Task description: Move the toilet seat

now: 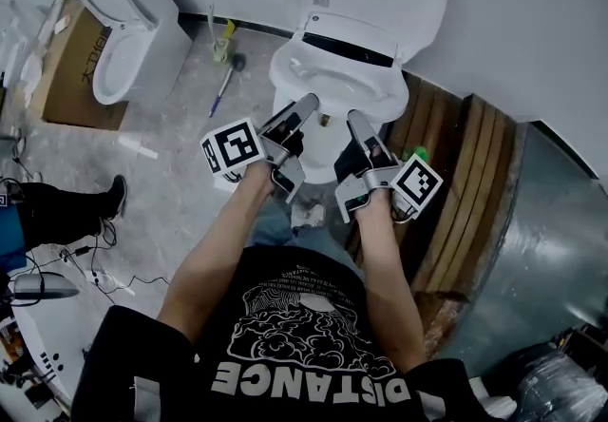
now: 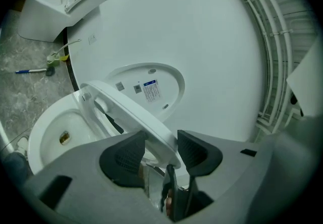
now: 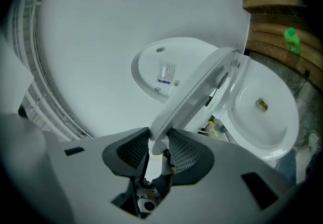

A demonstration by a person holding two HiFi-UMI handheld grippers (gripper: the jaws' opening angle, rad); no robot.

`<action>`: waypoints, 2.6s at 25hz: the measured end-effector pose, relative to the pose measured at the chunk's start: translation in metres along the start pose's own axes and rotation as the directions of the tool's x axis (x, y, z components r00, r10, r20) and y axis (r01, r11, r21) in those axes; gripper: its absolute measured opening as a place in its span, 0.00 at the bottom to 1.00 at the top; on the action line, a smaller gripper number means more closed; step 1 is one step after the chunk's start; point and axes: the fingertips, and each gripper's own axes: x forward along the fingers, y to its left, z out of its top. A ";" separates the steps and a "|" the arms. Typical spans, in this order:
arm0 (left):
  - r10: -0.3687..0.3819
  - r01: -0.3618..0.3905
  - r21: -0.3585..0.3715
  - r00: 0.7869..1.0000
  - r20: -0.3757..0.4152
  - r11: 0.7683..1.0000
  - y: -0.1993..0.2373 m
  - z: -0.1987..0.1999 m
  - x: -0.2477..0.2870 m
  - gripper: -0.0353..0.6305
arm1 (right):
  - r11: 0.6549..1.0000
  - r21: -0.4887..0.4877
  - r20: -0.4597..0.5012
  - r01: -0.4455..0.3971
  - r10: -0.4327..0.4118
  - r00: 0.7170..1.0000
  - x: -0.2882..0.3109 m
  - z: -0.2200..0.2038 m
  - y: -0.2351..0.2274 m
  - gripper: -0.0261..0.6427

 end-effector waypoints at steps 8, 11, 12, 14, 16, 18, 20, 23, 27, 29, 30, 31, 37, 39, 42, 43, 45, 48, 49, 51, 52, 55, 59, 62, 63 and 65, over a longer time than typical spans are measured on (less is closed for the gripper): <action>-0.050 0.050 0.001 0.999 0.004 0.999 -0.013 0.017 0.015 0.35 | 0.999 0.001 0.046 -0.044 0.044 0.998 0.014 0.017 0.017 0.24; -0.067 0.067 0.001 0.998 0.005 0.998 -0.019 0.025 0.024 0.35 | 0.998 0.007 0.059 -0.061 0.061 0.996 0.022 0.027 0.025 0.24; -0.073 0.073 0.000 0.997 0.004 0.997 -0.021 0.029 0.028 0.35 | 0.998 0.013 0.062 -0.065 0.064 0.996 0.025 0.030 0.027 0.24; -0.090 0.090 -0.010 0.996 0.001 0.996 -0.025 0.036 0.035 0.35 | 0.997 0.022 0.069 -0.070 0.069 0.995 0.031 0.037 0.033 0.24; -0.106 0.106 -0.020 0.994 -0.002 0.994 -0.032 0.040 0.038 0.35 | 0.997 0.020 0.079 -0.079 0.077 0.994 0.034 0.042 0.042 0.24; -0.119 0.119 -0.021 0.993 -0.004 0.993 -0.039 0.044 0.041 0.35 | 0.996 0.017 0.090 -0.091 0.089 0.992 0.036 0.046 0.049 0.24; -0.134 0.134 -0.027 0.991 -0.010 0.991 -0.044 0.050 0.049 0.35 | 0.994 0.012 0.096 -0.105 0.104 0.990 0.042 0.053 0.055 0.24; -0.147 0.147 -0.015 0.989 -0.018 0.989 -0.049 0.060 0.061 0.35 | 0.993 0.003 0.104 -0.122 0.121 0.987 0.052 0.065 0.062 0.24; -0.164 0.164 -0.001 0.986 -0.020 0.986 -0.057 0.071 0.071 0.35 | 0.988 -0.037 0.114 -0.150 0.153 0.982 0.059 0.076 0.075 0.24; -0.173 0.173 -0.004 0.985 -0.019 0.985 -0.059 0.078 0.082 0.35 | 0.985 -0.053 0.116 -0.165 0.170 0.979 0.068 0.086 0.078 0.24; -0.175 0.175 -0.004 0.984 -0.018 0.985 -0.059 0.081 0.086 0.35 | 0.983 -0.057 0.117 -0.173 0.179 0.977 0.072 0.090 0.079 0.24; -0.175 0.175 -0.001 0.984 -0.017 0.985 -0.060 0.085 0.090 0.35 | 0.982 -0.060 0.118 -0.180 0.186 0.975 0.076 0.094 0.080 0.24; -0.189 0.190 0.019 0.981 -0.046 0.982 -0.065 0.099 0.110 0.35 | 0.979 -0.083 0.143 -0.188 0.198 0.970 0.092 0.111 0.091 0.24; -0.191 0.193 0.027 0.980 -0.058 0.981 -0.066 0.103 0.117 0.35 | 0.978 -0.087 0.157 -0.187 0.199 0.967 0.098 0.118 0.093 0.24; -0.191 0.194 0.035 0.979 -0.072 0.980 -0.068 0.109 0.124 0.34 | 0.978 -0.098 0.173 -0.186 0.201 0.964 0.104 0.124 0.096 0.24; -0.191 0.195 0.035 0.978 -0.077 0.980 -0.069 0.110 0.126 0.33 | 0.977 -0.103 0.179 -0.185 0.201 0.963 0.105 0.126 0.097 0.24; -0.195 0.198 0.033 0.976 -0.093 0.980 -0.070 0.112 0.129 0.32 | 0.977 -0.113 0.194 -0.181 0.200 0.960 0.107 0.129 0.100 0.24; -0.192 0.195 0.024 0.975 -0.108 0.980 -0.065 0.126 0.149 0.31 | 0.979 -0.128 0.212 -0.159 0.183 0.960 0.126 0.146 0.097 0.23; -0.188 0.191 0.019 0.976 -0.111 0.981 -0.060 0.134 0.161 0.30 | 0.981 -0.131 0.214 -0.142 0.168 0.962 0.138 0.155 0.093 0.23; -0.181 0.183 0.005 0.976 -0.124 0.983 -0.051 0.145 0.182 0.29 | 0.986 -0.132 0.220 -0.104 0.131 0.967 0.159 0.170 0.082 0.18; -0.182 0.184 0.000 0.974 -0.132 0.983 -0.049 0.148 0.187 0.29 | 0.987 -0.134 0.225 -0.090 0.119 0.967 0.164 0.174 0.080 0.17; -0.196 0.199 0.005 0.968 -0.155 0.980 -0.052 0.147 0.188 0.27 | 0.986 -0.149 0.249 -0.076 0.112 0.962 0.163 0.175 0.081 0.15; -0.213 0.219 0.015 0.960 -0.181 0.976 -0.059 0.149 0.192 0.25 | 0.983 -0.175 0.284 -0.053 0.102 0.953 0.162 0.181 0.087 0.14; -0.216 0.225 0.025 0.957 -0.193 0.974 -0.064 0.150 0.194 0.24 | 0.979 -0.198 0.304 -0.045 0.105 0.947 0.162 0.183 0.094 0.14; -0.217 0.227 0.028 0.956 -0.195 0.974 -0.065 0.150 0.193 0.24 | 0.979 -0.200 0.309 -0.045 0.106 0.945 0.162 0.182 0.095 0.14; -0.221 0.232 0.035 0.954 -0.201 0.972 -0.067 0.149 0.192 0.22 | 0.978 -0.205 0.316 -0.042 0.107 0.943 0.161 0.181 0.098 0.13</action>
